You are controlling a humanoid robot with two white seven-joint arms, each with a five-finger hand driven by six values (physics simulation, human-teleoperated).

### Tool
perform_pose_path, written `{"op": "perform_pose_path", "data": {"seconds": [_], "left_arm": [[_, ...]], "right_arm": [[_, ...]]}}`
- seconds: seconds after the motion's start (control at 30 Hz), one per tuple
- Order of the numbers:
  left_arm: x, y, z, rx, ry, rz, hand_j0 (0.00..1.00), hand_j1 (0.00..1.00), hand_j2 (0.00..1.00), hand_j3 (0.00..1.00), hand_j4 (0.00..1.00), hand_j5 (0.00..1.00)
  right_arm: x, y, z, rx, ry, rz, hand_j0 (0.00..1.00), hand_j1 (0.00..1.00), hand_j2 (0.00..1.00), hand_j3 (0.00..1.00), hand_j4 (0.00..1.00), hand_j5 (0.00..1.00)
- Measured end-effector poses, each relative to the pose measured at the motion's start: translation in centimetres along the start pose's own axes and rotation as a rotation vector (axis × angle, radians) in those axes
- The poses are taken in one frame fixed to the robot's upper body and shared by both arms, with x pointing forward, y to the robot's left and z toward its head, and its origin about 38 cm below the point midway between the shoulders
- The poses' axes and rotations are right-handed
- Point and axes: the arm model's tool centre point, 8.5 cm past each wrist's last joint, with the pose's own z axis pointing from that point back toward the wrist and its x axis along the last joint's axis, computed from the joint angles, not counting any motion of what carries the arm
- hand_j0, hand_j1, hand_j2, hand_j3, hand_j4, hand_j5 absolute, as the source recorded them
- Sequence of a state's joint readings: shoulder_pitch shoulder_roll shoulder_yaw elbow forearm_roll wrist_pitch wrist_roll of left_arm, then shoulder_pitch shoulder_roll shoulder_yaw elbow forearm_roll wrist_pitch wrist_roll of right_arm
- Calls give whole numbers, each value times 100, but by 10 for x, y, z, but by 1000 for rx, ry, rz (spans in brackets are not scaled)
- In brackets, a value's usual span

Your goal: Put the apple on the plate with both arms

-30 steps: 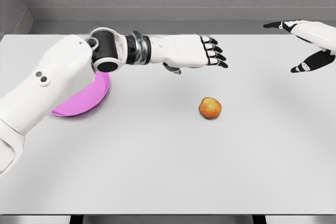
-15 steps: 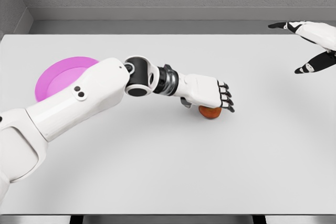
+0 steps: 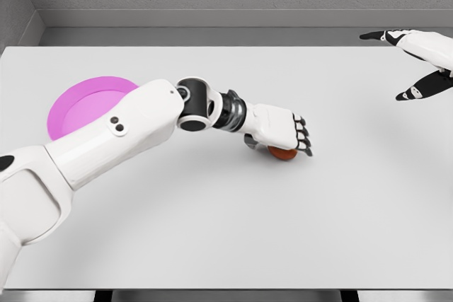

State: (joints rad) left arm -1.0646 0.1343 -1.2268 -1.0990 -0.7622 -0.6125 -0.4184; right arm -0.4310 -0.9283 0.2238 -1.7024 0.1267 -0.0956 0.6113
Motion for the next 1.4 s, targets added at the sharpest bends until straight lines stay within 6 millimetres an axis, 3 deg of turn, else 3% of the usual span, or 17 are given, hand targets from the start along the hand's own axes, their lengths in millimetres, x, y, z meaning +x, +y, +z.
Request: {"op": "perform_pose_path", "data": {"seconds": [0.5,0.57,0.67,0.83,0.93,1.27,1.4], "left_arm": [[2,13,-6,-59,8,-90,100,100,100,100,100,100],[3,13,-6,-66,8,-93,91,91,91,91,91,91],[3,12,-6,-71,8,-93,68,68,68,68,68,68],[4,11,-7,-74,7,-92,45,45,45,45,45,45],[4,9,-7,-75,8,-92,42,42,42,42,42,42],[1,10,-3,-68,15,-86,6,6,6,6,6,6],[-7,7,13,-48,39,-71,4,4,4,4,4,4]], "right_arm": [[1,2,-2,2,-4,-5,100,100,100,100,100,100],[1,3,-2,3,-4,-6,100,100,100,100,100,100],[1,3,-2,3,-5,-6,100,100,100,100,100,100],[1,3,-2,4,-6,-6,100,100,100,100,100,100],[0,6,-2,10,-4,-11,100,100,100,100,100,100],[-2,8,0,18,4,-10,100,100,100,100,100,100],[-2,8,0,17,5,-9,100,100,100,100,100,100]]}}
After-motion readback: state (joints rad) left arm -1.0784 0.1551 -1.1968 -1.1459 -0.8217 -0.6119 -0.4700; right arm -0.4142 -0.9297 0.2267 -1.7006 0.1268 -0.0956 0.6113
